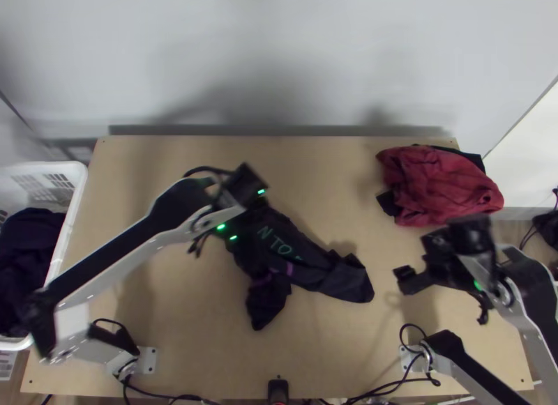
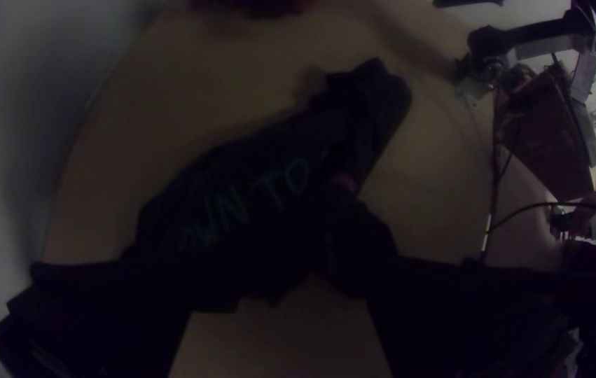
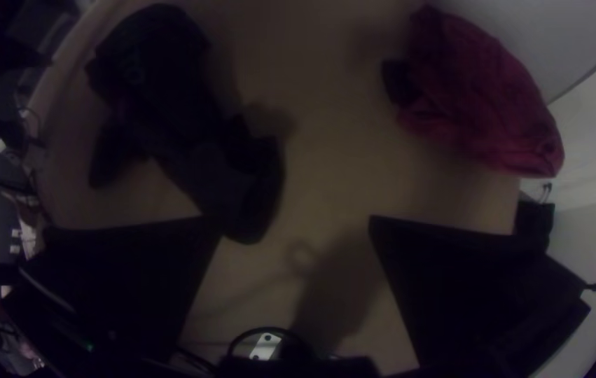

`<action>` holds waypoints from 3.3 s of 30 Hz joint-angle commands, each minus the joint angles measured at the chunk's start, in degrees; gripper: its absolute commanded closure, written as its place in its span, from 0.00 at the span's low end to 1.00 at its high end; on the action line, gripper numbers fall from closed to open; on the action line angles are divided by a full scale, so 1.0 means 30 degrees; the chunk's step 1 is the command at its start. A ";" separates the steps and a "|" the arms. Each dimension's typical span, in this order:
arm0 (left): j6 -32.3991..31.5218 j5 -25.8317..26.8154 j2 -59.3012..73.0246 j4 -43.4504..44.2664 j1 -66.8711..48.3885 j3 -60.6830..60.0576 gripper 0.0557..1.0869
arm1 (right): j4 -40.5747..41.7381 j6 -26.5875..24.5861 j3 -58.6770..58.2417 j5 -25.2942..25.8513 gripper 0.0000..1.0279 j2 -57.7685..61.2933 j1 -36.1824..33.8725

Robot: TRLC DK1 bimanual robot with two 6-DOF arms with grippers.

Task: Fold the t-shirt

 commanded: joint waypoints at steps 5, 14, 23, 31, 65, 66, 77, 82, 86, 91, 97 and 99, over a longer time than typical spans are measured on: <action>-0.0007 0.0032 -0.5310 0.1359 0.2265 -0.7614 0.05 | 0.1487 0.0188 0.1173 -0.1534 0.06 0.4925 0.4286; -0.0154 0.0032 -0.6511 0.2180 0.3495 -0.9430 0.05 | 0.3567 0.0217 0.2315 -0.1651 0.06 0.9291 0.6923; -0.0212 0.0032 -0.7156 0.3176 0.3554 -1.0925 0.05 | 0.5764 0.0334 0.3604 -0.2003 0.06 1.3480 0.8329; -0.0212 0.0032 -0.7625 0.3293 0.3583 -1.1452 0.05 | 0.6467 0.0334 0.3253 -0.2062 0.14 1.4213 0.8212; -0.0740 0.0032 -0.7097 0.5402 0.0507 -1.2184 0.05 | 0.9192 -0.0867 0.1143 -0.2296 0.97 1.1898 0.5956; -0.0740 0.0032 -0.6834 0.5549 -0.0020 -1.2155 0.05 | 0.9192 -0.0867 0.1231 -0.2296 0.97 1.1781 0.5898; -0.1296 -0.0290 -0.4109 0.6926 -0.3419 -1.1745 0.05 | 0.7551 -0.0720 0.3927 -0.2325 0.97 1.0140 0.5341; -0.1502 -0.0290 -0.3201 0.7424 -0.5206 -1.1891 0.05 | 0.7434 -0.0896 0.3927 -0.2296 0.97 1.0111 0.4990; -0.1707 -0.0290 -0.2586 0.7922 -0.5235 -1.1804 0.05 | 0.7434 -0.0838 0.3985 -0.2325 0.97 1.0111 0.5019; -0.1853 -0.0319 -0.1472 0.9035 -0.5206 -1.1921 0.05 | 0.7434 -0.0808 0.3985 -0.2325 0.97 1.0111 0.5019; -0.1560 -0.1813 -0.0476 0.9533 -0.5030 -1.2038 0.05 | 0.7287 -0.0925 0.3985 -0.2354 0.97 0.9964 0.4990; -0.1619 -0.1813 -0.0476 0.9533 -0.5001 -1.2126 0.05 | 0.7258 -0.0925 0.3956 -0.2354 0.97 0.9906 0.4990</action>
